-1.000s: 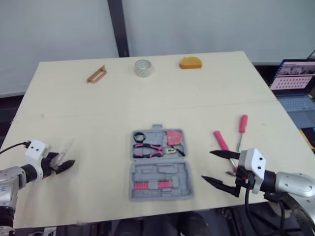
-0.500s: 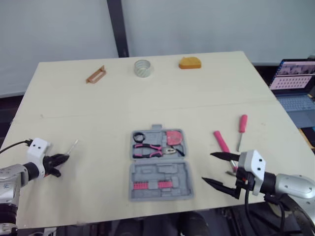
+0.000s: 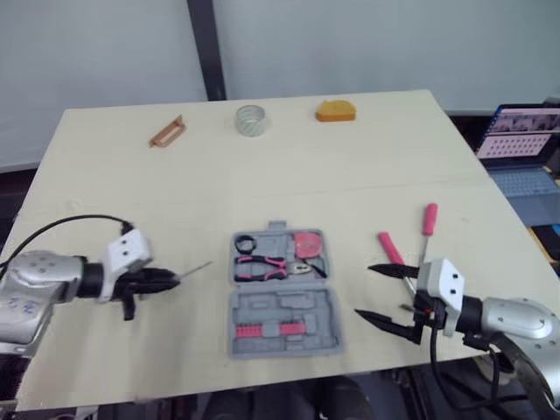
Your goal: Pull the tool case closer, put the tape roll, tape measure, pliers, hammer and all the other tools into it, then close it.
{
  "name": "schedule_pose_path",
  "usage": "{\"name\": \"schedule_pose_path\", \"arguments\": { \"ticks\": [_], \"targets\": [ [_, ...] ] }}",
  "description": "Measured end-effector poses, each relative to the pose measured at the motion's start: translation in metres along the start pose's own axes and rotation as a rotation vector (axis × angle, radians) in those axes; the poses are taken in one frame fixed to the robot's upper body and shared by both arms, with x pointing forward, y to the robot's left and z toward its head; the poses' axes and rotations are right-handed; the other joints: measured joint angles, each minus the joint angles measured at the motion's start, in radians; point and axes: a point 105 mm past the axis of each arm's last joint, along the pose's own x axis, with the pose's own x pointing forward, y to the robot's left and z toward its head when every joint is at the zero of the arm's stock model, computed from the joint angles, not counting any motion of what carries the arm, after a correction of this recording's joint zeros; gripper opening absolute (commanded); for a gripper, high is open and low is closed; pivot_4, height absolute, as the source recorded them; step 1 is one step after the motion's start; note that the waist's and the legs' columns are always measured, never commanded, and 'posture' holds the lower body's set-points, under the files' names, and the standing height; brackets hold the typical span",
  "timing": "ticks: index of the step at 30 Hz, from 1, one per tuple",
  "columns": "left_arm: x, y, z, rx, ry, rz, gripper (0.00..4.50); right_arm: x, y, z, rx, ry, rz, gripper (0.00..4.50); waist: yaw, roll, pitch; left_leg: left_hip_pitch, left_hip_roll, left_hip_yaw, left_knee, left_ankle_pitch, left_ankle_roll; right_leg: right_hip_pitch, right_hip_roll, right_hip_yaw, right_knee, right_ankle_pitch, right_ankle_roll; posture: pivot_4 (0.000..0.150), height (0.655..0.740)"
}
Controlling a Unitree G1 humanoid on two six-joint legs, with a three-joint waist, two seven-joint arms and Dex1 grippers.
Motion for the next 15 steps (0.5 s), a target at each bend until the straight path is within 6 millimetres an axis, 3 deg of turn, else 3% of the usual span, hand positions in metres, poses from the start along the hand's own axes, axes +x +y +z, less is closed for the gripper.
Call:
{"name": "schedule_pose_path", "arguments": {
  "ticks": [9,15],
  "targets": [
    [0.028,-0.023,0.04,0.126,0.009,-0.12,0.02,-0.002,0.005,-0.008,0.008,0.024,0.022,4.5,0.006,0.0,0.0,-0.001,0.0,0.0,0.002,0.0,0.0,0.0,0.0,0.0,0.0,0.0,0.0,0.15,0.74],
    [0.039,-0.022,0.062,0.151,0.005,-0.119,0.02,-0.006,0.007,-0.01,-0.021,0.051,0.049,4.5,0.003,0.0,0.0,-0.001,0.0,0.0,0.001,0.0,0.0,0.0,0.0,0.0,0.0,0.0,0.0,0.15,0.74]
  ]
}}
